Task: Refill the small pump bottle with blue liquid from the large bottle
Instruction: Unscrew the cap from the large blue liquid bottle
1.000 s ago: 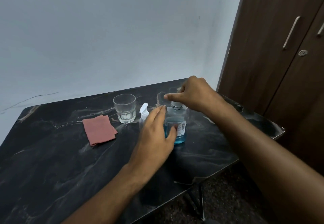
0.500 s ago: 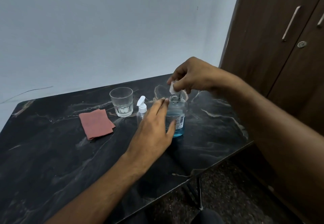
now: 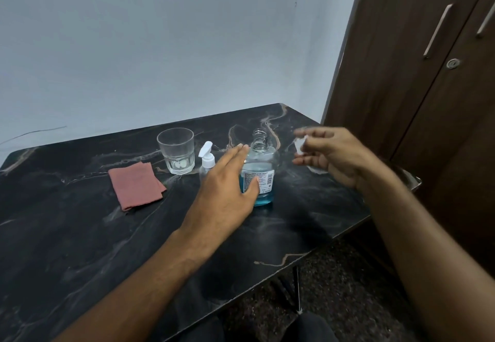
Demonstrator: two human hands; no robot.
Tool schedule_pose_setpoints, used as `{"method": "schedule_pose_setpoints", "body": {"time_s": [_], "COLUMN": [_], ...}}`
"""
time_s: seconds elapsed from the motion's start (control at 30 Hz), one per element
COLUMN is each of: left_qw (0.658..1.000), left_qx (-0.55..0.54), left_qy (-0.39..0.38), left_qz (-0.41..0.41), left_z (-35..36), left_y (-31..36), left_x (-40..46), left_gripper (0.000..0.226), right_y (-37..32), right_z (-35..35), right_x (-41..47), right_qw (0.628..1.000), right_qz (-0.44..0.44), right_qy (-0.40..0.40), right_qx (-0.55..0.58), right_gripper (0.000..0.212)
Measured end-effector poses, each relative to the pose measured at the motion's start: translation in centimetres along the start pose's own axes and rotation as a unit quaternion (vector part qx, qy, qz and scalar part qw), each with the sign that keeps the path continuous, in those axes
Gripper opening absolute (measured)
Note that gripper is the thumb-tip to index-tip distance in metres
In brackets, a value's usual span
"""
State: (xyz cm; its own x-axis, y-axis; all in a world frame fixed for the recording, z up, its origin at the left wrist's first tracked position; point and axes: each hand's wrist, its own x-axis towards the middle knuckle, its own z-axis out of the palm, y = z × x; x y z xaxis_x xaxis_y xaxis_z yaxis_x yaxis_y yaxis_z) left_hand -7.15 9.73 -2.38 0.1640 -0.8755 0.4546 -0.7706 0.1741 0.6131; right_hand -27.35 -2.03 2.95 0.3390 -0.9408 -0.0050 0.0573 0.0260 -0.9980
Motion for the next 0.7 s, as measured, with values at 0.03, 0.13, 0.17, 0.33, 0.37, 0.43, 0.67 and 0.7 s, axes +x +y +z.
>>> {"method": "schedule_pose_setpoints", "body": {"time_s": [0.03,0.13,0.17,0.33,0.37,0.43,0.67,0.7], "left_qw": [1.000,0.999,0.999,0.993,0.991,0.986,0.971,0.970], "left_qx": [-0.012,-0.031,-0.029,-0.083,-0.088,-0.087,-0.101,-0.119], "left_qy": [0.002,0.000,0.005,0.085,0.104,0.143,0.157,0.132], "left_qz": [-0.002,-0.012,-0.013,0.009,0.010,-0.004,-0.148,-0.166], "left_z": [0.0,0.1,0.1,-0.2,-0.3,-0.5,0.4,0.6], "left_y": [0.0,0.0,-0.1,-1.4,-1.9,-3.0,-5.6,-5.7], "left_x": [-0.1,-0.8,-1.2,-3.1,-3.3,-3.6,-2.8,-2.5], "left_gripper": [0.069,0.072,0.072,0.038,0.030,0.021,0.068,0.078], "right_y": [1.0,3.9,4.7,7.4,7.7,8.1,7.8,7.4], "right_z": [-0.3,-0.8,-1.0,-1.2,-1.2,-1.1,-0.9,-0.7], "right_x": [0.0,-0.2,-0.3,-0.4,-0.5,-0.4,-0.6,-0.9], "right_qw": [1.000,0.992,0.983,0.918,0.909,0.898,0.899,0.901], "right_qz": [0.007,0.016,0.004,0.003,0.005,0.003,0.007,-0.010], "right_qy": [0.008,0.042,0.052,0.067,0.068,0.073,0.068,0.089], "right_qx": [-0.008,-0.115,-0.178,-0.391,-0.411,-0.433,-0.434,-0.425], "right_gripper": [0.026,0.029,0.032,0.033,0.032,0.034,0.080,0.075]}}
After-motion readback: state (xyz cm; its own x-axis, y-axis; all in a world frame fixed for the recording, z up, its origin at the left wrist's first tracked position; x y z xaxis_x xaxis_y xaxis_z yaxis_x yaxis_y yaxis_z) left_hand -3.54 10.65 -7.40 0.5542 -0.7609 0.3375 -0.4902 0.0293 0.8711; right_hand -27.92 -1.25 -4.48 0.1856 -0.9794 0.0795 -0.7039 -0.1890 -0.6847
